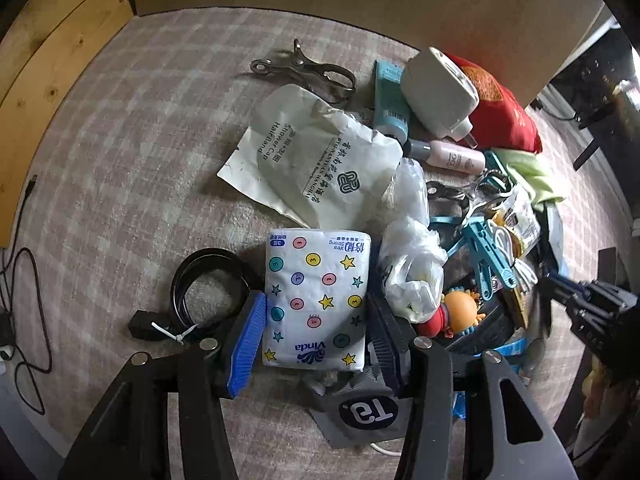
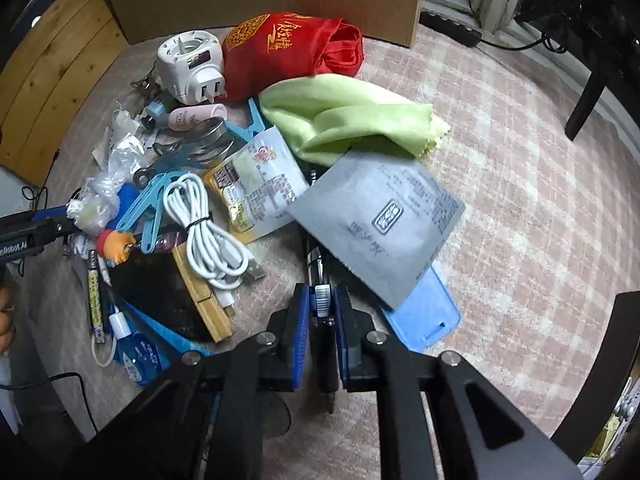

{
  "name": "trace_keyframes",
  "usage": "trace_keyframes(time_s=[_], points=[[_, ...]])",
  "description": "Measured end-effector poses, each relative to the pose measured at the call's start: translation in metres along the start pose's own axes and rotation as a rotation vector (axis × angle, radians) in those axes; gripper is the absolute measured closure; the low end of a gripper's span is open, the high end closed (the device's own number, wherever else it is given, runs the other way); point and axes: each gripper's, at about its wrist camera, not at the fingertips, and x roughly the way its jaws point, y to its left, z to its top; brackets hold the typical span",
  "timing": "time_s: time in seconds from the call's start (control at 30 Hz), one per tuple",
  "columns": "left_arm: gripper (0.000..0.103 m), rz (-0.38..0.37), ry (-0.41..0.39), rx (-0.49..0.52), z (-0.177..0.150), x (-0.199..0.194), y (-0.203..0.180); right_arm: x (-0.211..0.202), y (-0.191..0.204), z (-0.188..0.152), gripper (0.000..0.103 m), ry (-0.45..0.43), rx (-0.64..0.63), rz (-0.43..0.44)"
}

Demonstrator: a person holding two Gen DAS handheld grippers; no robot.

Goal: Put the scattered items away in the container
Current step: 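Grasp the polka-dot tissue pack with the left gripper while the right grasps a black pen, then carry the tissue pack and black pen over the tray and open both grippers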

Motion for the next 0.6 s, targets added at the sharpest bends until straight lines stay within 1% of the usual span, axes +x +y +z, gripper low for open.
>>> trace_keyframes(time_s=[0.13,0.3,0.43,0.6], points=[[0.059,-0.003,-0.009,-0.017,-0.003,-0.004,0.004,-0.003,0.0,-0.007,0.091,0.01,0.01,0.018],[0.059,-0.02,-0.022,-0.036,-0.012,-0.014,0.01,-0.014,0.001,-0.016,0.091,-0.004,0.029,0.049],[0.059,-0.015,-0.05,-0.047,-0.02,-0.028,0.015,-0.029,0.0,-0.024,0.091,-0.03,0.045,0.066],[0.059,-0.021,-0.095,-0.055,-0.034,-0.057,0.024,-0.051,-0.002,-0.033,0.091,-0.061,0.076,0.106]])
